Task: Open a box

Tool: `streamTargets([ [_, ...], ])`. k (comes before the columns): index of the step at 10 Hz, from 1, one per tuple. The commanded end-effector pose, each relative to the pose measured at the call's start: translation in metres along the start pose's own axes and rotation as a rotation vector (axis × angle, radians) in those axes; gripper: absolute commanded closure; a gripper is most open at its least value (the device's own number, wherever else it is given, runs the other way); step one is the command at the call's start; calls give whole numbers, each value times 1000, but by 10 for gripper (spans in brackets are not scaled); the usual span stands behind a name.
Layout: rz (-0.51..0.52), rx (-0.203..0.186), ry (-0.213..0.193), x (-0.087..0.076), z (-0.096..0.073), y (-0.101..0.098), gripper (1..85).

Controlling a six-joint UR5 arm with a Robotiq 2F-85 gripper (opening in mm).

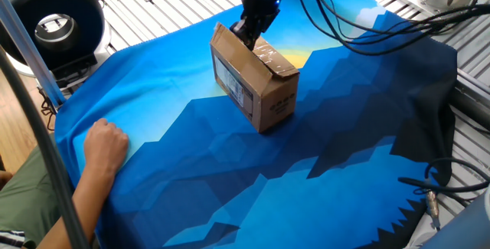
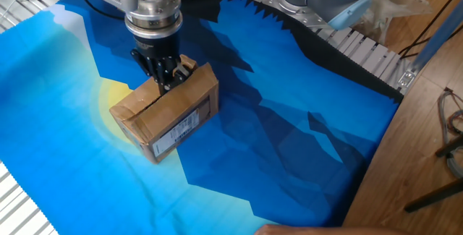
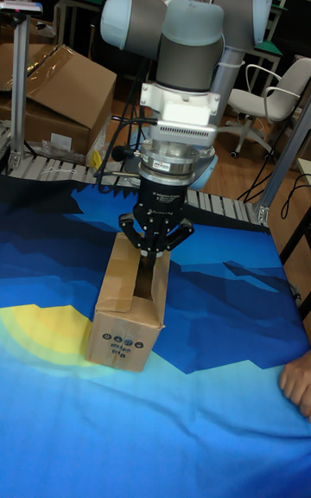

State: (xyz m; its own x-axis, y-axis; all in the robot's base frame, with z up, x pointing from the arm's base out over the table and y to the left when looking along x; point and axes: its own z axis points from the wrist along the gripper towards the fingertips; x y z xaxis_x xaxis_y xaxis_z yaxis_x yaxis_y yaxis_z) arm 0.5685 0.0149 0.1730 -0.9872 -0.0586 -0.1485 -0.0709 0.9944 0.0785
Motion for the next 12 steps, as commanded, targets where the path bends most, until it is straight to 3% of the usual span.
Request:
streamTargets([
  [1, 34, -30, 28, -9, -14, 27, 843],
  [3, 46, -68, 30, -14, -11, 51, 843],
  [7, 71, -85, -1, -25, 8, 80, 843],
  [10, 32, -59, -43, -37, 33, 79, 843],
  [12, -16, -9, -65, -41, 45, 66, 843],
])
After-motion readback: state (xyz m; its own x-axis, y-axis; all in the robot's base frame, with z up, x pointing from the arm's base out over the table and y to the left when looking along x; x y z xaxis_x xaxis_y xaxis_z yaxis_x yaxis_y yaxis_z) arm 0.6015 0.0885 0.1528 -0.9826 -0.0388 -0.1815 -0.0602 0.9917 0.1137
